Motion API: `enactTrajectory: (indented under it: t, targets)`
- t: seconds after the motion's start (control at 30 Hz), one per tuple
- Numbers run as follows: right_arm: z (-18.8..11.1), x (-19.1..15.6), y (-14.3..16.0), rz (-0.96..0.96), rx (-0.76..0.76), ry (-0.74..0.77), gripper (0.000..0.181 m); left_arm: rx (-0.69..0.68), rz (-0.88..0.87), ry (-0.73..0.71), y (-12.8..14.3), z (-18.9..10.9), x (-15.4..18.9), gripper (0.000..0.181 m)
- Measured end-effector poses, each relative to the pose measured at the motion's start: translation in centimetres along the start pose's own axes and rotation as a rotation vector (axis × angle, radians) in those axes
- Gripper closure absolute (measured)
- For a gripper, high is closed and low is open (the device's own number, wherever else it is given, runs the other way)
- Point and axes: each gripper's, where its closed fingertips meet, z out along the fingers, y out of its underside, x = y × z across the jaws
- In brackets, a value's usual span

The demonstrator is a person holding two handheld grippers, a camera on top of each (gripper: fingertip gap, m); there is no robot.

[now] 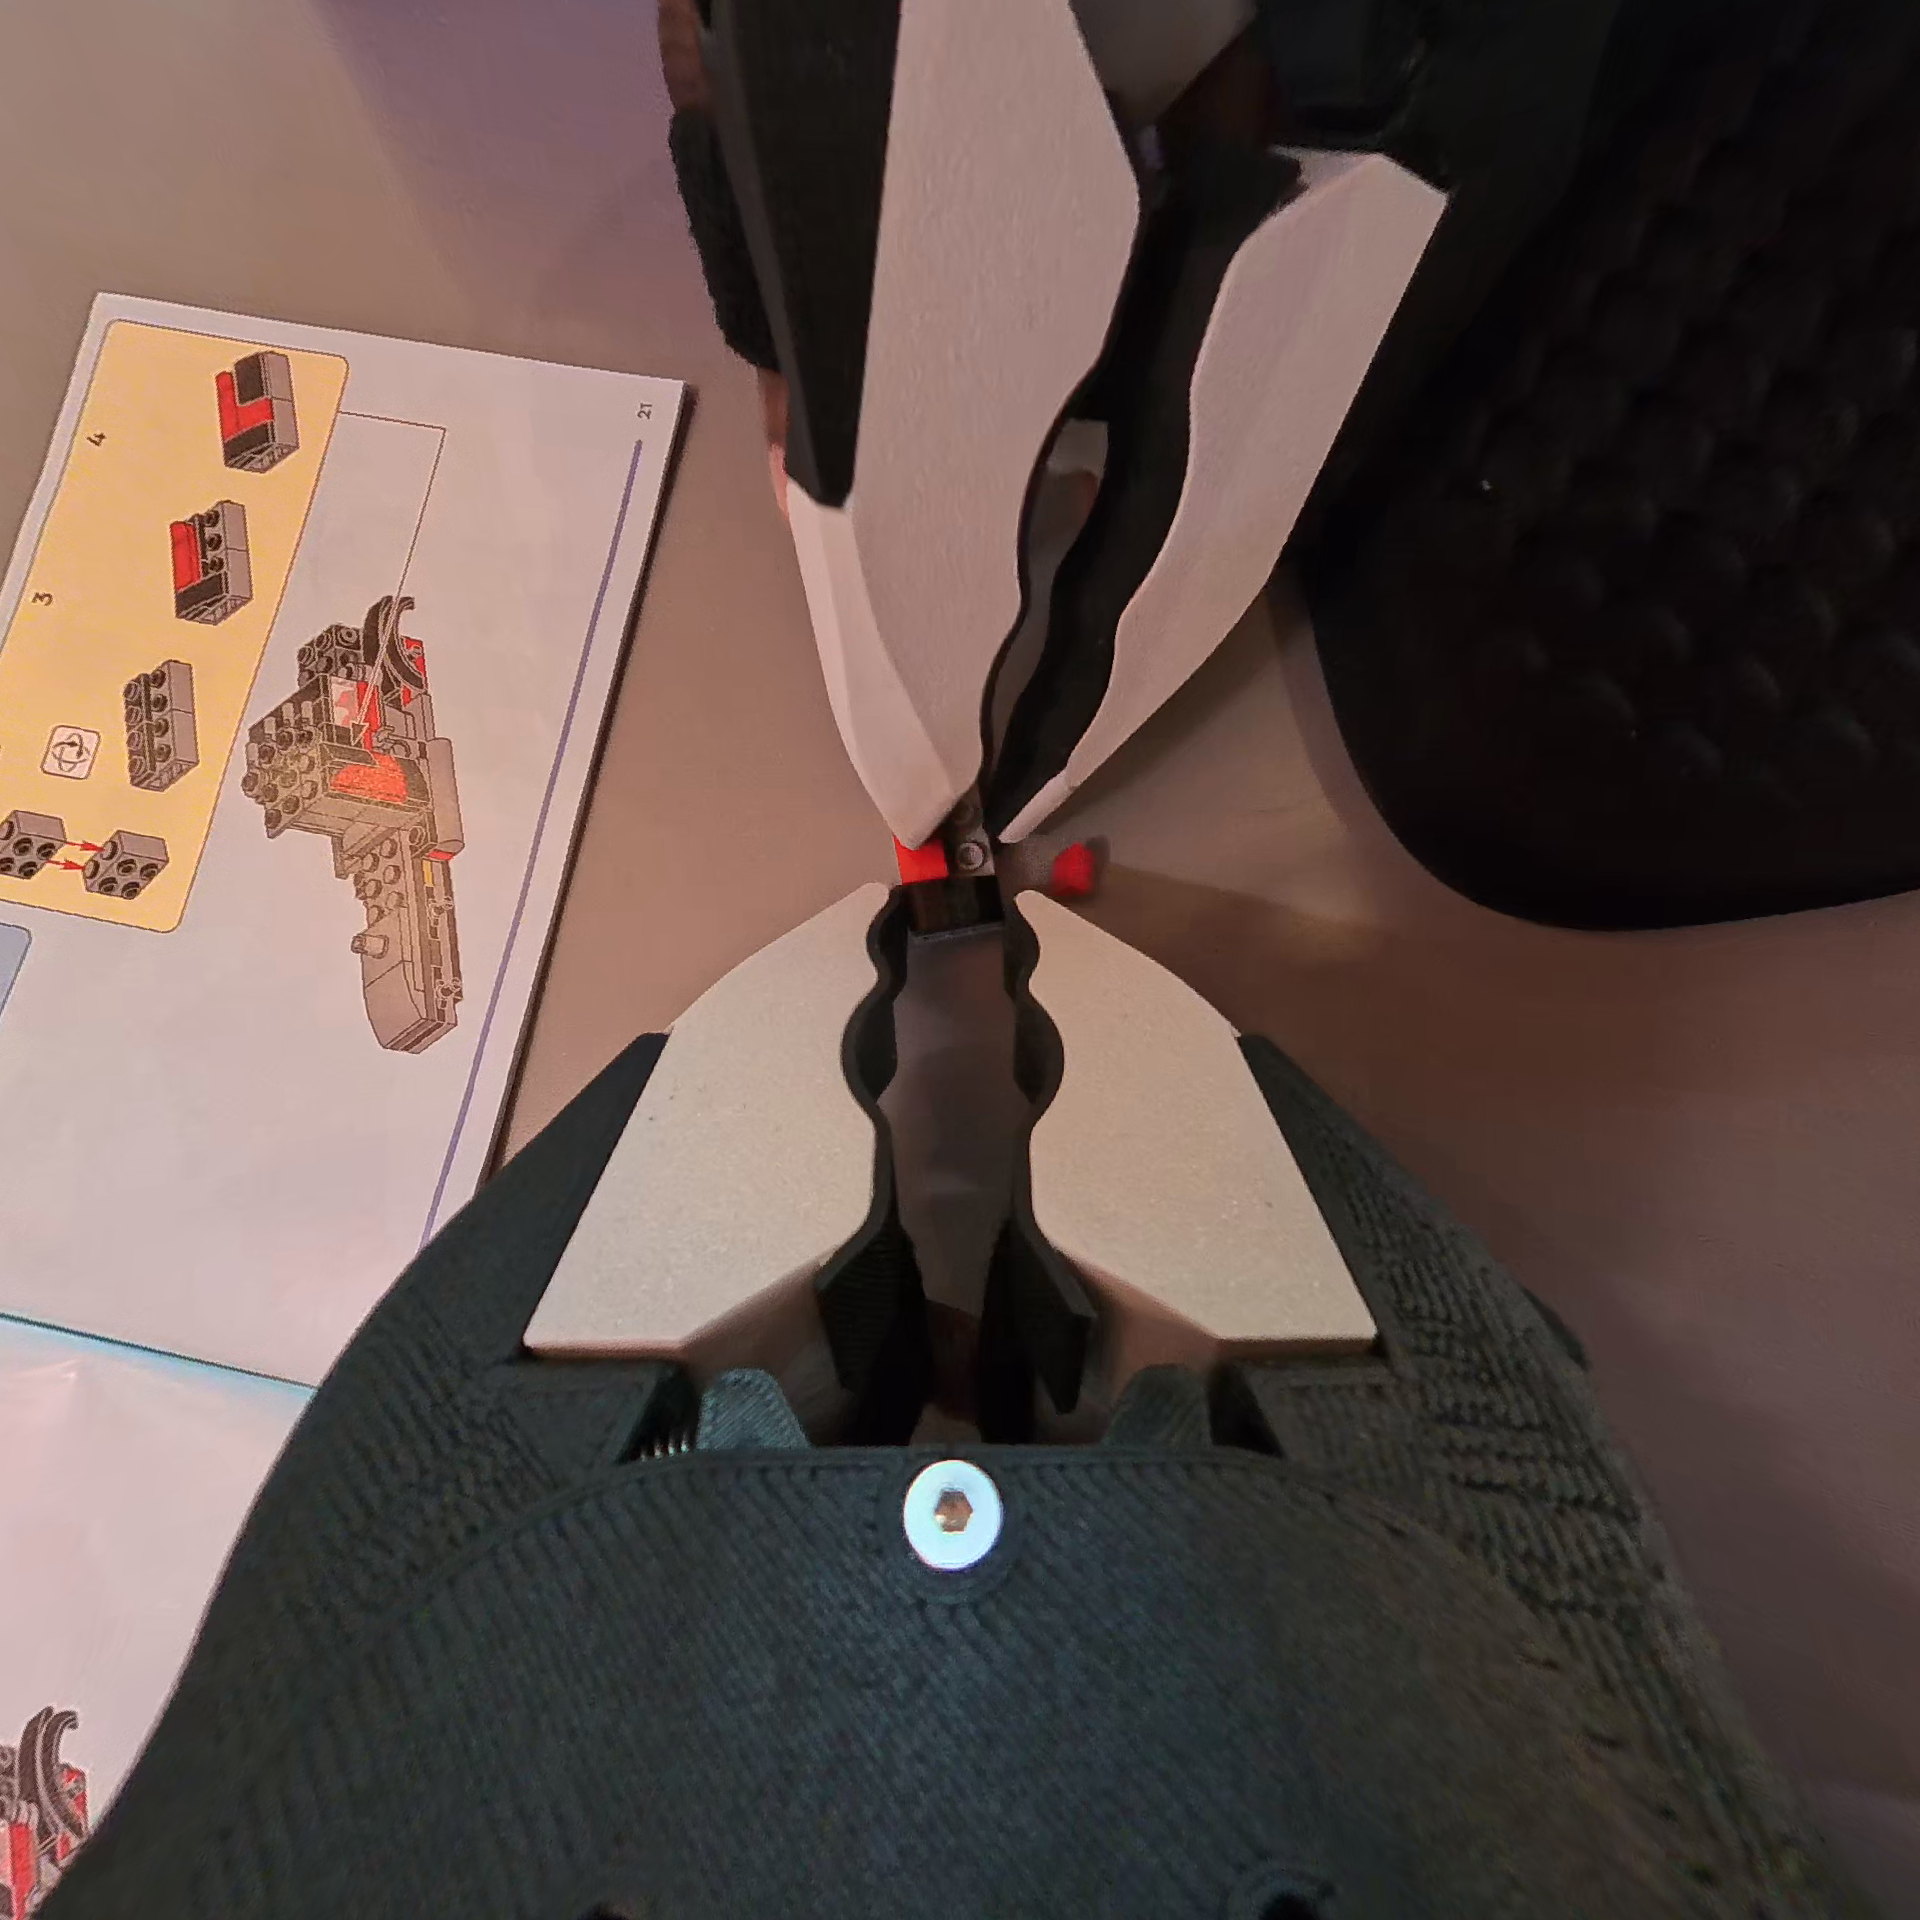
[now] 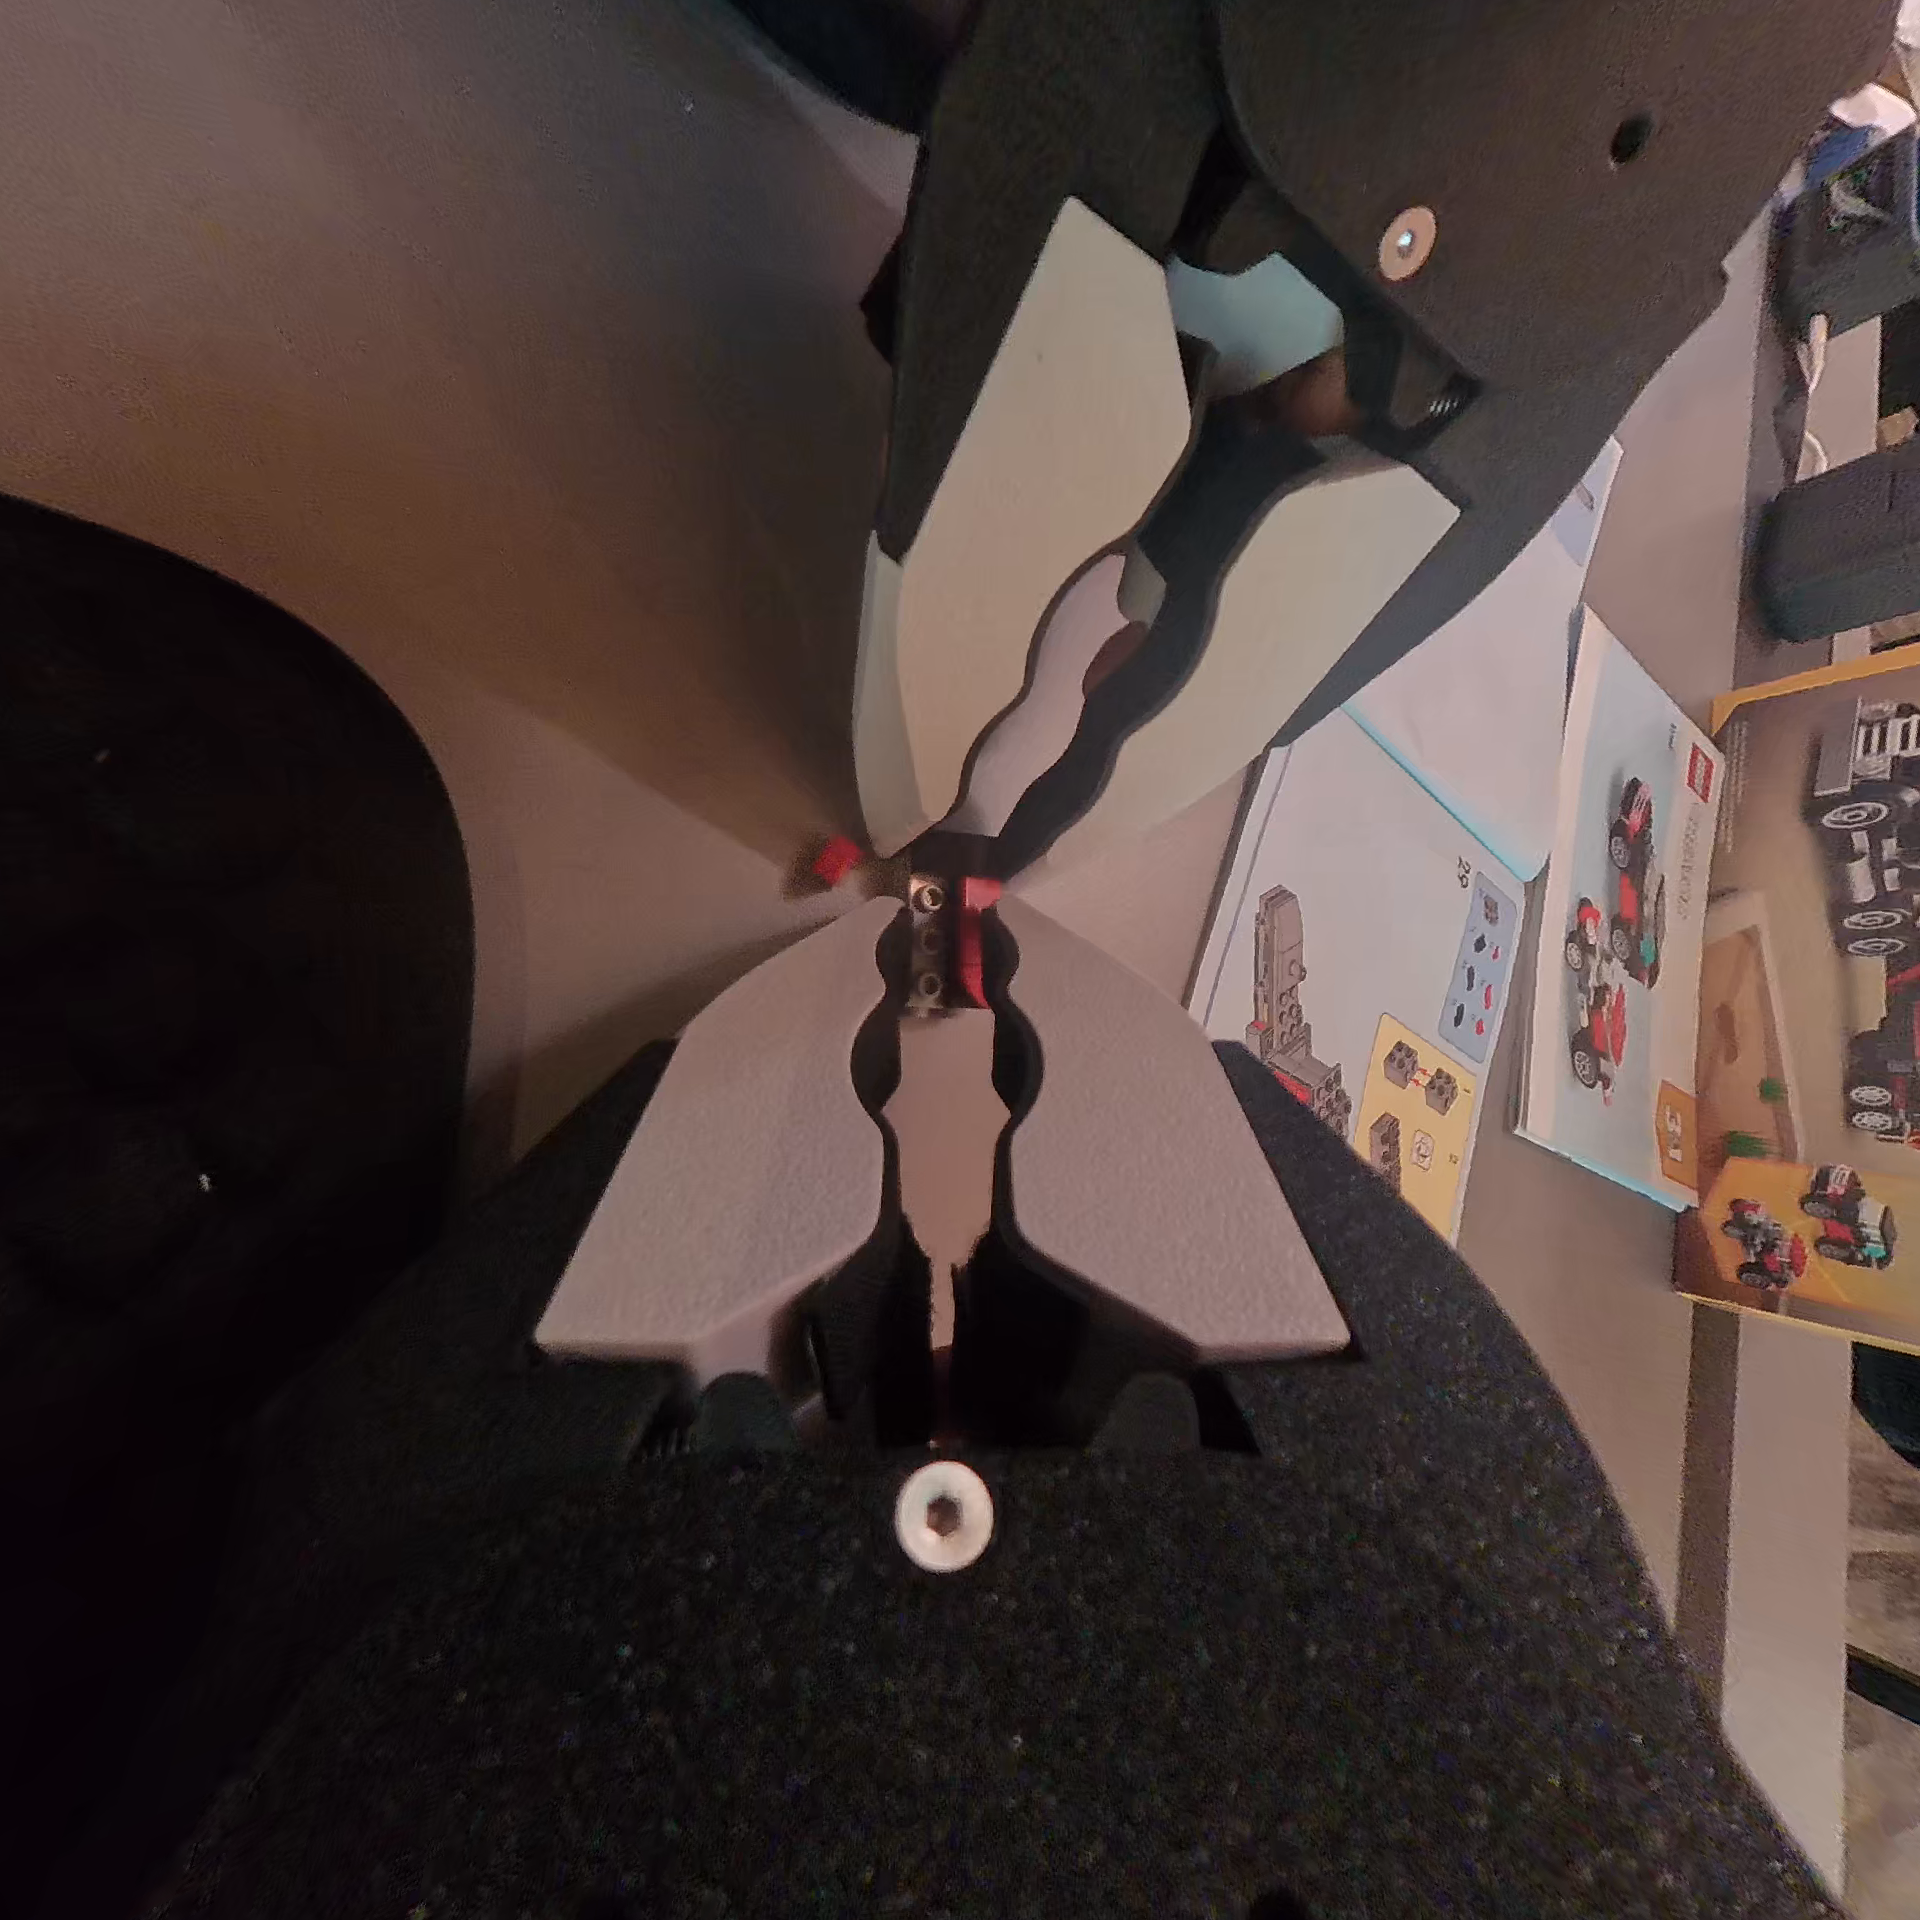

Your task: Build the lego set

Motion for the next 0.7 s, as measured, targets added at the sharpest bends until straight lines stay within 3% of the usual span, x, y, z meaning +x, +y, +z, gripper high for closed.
enactTrajectory:
  t: [0.27, 0.47, 0.7]
  targets:
    - [-1.2, 0.0, 0.0, 0.082, 0.022, 0.020, 0.173, -0.003, -0.005, 0.000, 0.0, 0.0, 0.0, 0.164]
    - [-1.8, -2.9, -1.4, 0.358, 0.101, -0.198, 0.172, 0.024, -0.039, 0.018, -0.1, -0.5, 0.5, 0.155]
    - [-0.7, -3.6, -1.2, 0.341, 0.037, -0.219, 0.172, -0.010, -0.019, 0.027, 0.5, -0.4, 0.8, 0.157]
